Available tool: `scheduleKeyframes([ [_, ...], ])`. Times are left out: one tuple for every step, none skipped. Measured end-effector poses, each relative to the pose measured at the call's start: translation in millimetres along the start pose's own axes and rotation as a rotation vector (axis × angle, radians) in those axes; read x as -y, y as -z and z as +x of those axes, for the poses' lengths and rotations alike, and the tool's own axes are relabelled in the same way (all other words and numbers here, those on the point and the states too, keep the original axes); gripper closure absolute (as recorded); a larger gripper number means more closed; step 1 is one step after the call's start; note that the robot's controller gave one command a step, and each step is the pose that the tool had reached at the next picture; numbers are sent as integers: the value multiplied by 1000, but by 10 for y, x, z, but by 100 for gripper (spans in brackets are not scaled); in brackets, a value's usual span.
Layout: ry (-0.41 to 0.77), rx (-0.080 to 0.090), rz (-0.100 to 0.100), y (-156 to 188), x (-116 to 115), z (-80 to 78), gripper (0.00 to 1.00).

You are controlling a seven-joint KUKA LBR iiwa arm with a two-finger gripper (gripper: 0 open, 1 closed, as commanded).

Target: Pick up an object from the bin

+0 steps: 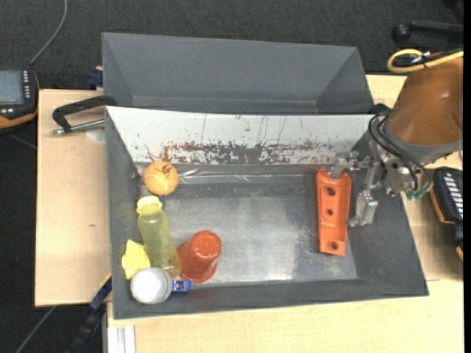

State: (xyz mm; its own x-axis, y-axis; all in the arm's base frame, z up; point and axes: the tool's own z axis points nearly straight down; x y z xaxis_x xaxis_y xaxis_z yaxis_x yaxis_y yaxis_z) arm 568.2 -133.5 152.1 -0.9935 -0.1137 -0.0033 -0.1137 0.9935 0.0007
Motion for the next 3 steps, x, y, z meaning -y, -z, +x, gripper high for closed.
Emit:
scheduleKeyframes([
  [160, -2, 1, -218, -391, -29, 0],
  [317, 6, -2, -356, -525, -172, 0],
  [371, 7, 0, -400, -411, -183, 0],
])
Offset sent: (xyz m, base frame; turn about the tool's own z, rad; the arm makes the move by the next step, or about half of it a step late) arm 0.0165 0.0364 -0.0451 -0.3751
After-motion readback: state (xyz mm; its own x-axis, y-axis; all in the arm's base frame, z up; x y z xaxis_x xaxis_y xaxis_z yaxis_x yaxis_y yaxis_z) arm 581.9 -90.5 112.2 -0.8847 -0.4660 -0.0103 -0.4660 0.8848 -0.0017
